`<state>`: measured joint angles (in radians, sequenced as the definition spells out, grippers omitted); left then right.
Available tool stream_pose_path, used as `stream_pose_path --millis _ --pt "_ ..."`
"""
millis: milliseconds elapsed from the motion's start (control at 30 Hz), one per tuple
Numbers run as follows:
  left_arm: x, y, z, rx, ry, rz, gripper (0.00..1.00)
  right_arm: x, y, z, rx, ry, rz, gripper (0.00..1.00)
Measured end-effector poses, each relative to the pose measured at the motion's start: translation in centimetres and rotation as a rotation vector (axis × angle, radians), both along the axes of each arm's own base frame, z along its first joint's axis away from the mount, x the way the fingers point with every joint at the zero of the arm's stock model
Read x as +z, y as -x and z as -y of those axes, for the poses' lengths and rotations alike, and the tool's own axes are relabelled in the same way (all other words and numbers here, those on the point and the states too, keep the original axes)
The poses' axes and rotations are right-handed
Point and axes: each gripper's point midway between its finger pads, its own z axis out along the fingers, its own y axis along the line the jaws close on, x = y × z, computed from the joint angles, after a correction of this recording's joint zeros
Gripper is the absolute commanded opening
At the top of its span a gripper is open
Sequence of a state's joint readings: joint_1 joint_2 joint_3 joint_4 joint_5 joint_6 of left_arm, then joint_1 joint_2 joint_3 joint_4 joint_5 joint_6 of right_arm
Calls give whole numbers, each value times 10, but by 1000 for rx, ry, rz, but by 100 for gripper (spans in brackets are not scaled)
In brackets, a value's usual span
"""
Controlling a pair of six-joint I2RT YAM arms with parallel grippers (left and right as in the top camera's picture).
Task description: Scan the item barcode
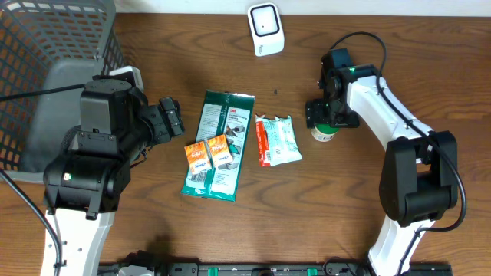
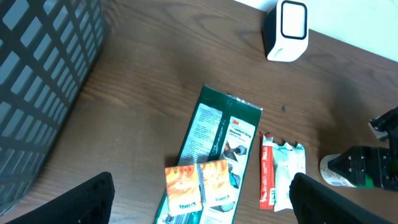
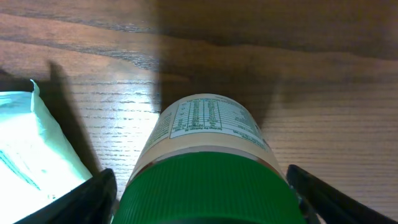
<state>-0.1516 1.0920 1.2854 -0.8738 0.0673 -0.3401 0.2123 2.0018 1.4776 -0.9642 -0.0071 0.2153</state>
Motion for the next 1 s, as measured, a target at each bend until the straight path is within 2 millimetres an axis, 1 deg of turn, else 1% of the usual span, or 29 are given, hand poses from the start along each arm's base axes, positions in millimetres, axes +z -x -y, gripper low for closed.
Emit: stream_pose_path --millis 67,100,133,233,267,300,333,367,400,433,467,500,567,633,667,700,800,900,933,1000 --pt "0 0 0 0 0 0 90 0 0 0 2 0 0 66" --pt "0 0 0 0 0 0 90 0 0 0 0 3 0 62" --pt "0 0 0 0 0 0 90 0 0 0 0 2 -1 55" --pt "0 0 0 0 0 0 90 0 1 1 1 4 -6 52" --pt "0 0 0 0 0 0 90 0 2 1 0 3 -7 49" --pt "0 0 0 0 0 0 90 0 2 1 0 3 -6 39" --pt "0 0 0 0 0 0 90 0 1 1 0 3 -6 36" --pt "0 0 0 0 0 0 90 0 1 1 0 3 -4 27" --pt "0 0 0 0 0 0 90 0 0 0 0 2 -1 12" --pt "0 0 0 0 0 0 90 2 1 0 2 1 -5 4" --pt "0 0 0 0 0 0 90 5 1 -1 10 -4 -9 1" --pt "0 0 0 0 0 0 90 8 0 -3 21 -11 -9 1" --pt "0 0 0 0 0 0 90 23 -10 -10 58 -42 18 1" --pt "0 0 0 0 0 0 90 45 -25 -19 104 -80 77 1" --pt "0 0 0 0 0 0 90 64 -34 -25 134 -98 125 1" --pt "0 0 0 0 0 0 90 78 -38 -30 158 -108 160 1" --pt "0 0 0 0 0 0 90 128 -49 -45 229 -134 289 1" --pt "0 0 0 0 0 0 90 188 -58 -64 294 -163 459 1" --pt "0 0 0 0 0 0 90 212 -60 -70 316 -176 523 1" --pt "0 0 0 0 0 0 90 243 -57 -77 335 -194 589 1"
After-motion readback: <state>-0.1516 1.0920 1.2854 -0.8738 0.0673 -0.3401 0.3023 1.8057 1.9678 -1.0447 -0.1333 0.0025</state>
